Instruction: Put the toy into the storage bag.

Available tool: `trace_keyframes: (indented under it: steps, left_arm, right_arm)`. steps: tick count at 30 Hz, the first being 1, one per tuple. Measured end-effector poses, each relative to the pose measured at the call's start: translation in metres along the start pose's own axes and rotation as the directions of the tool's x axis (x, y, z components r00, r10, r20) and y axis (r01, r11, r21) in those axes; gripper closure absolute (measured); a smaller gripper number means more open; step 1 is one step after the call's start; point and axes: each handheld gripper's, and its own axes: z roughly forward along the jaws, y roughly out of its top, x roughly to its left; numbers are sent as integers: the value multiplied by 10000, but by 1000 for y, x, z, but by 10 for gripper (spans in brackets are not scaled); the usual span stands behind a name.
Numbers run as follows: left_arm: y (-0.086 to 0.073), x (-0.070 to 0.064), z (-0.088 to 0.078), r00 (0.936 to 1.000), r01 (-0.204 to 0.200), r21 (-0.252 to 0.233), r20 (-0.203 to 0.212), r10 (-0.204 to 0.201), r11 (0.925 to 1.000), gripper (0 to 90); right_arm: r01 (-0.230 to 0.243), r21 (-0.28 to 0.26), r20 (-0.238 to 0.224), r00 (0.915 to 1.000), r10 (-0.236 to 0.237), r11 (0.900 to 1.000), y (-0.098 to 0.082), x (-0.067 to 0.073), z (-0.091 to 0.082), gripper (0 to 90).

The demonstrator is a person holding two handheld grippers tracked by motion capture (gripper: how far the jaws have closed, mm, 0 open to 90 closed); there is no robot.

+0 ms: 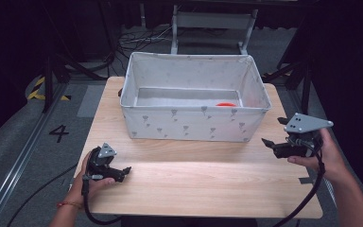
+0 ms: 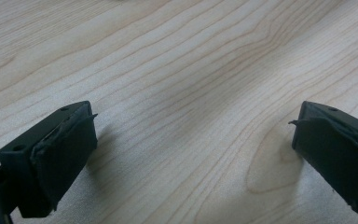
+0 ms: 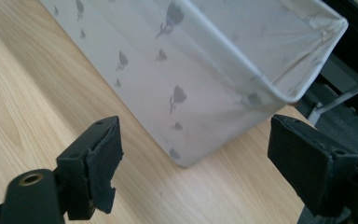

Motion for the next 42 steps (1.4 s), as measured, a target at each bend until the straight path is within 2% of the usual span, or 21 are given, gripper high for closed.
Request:
trace_keyframes:
  steps: [6,10,11,22,29,31,32,34,35,37,42]
  left_arm:
    - [0,0,0,10000,39,45,3,-39,10000,2]
    - [0,0,0,10000,37,29,-10,-37,10000,2]
    - [0,-1,0,10000,61,40,10,-61,10000,2]
    - [0,0,0,10000,37,31,-9,-37,10000,2]
    - [0,0,0,10000,39,19,-7,-39,10000,2]
    - [0,0,0,10000,37,30,-12,-37,10000,2]
    - [0,0,0,10000,40,44,0,-40,10000,2]
    - [0,0,0,10000,38,28,-10,-38,10000,2]
    - [0,0,0,10000,38,31,-9,-38,10000,2]
    - [0,0,0,10000,39,17,-4,-39,10000,2]
    - [0,0,0,10000,41,17,-3,-41,10000,2]
  right_arm:
    - [-57,610,-63,10000,61,9981,-22,7,12,196]
    - [-173,1006,-119,9998,186,9948,-37,10,22,200]
    - [-303,1104,-167,9993,324,9934,-45,12,27,201]
    - [-366,1740,-329,9985,430,9841,-81,24,48,204]
    - [-920,1613,-507,9936,1013,9826,-105,30,53,204]
    - [-1071,1541,-389,9927,1144,9822,-112,32,53,204]
    - [-1288,1400,-473,9895,1366,9817,-120,34,53,202]
    - [-1390,1379,-486,9880,1468,9806,-122,34,53,201]
    - [-1685,1260,-564,9827,1766,9776,-130,35,54,201]
    - [-1731,1246,-555,9819,1810,9770,-133,35,54,200]
    - [-2387,1026,-562,9678,2452,9657,-150,36,56,200]
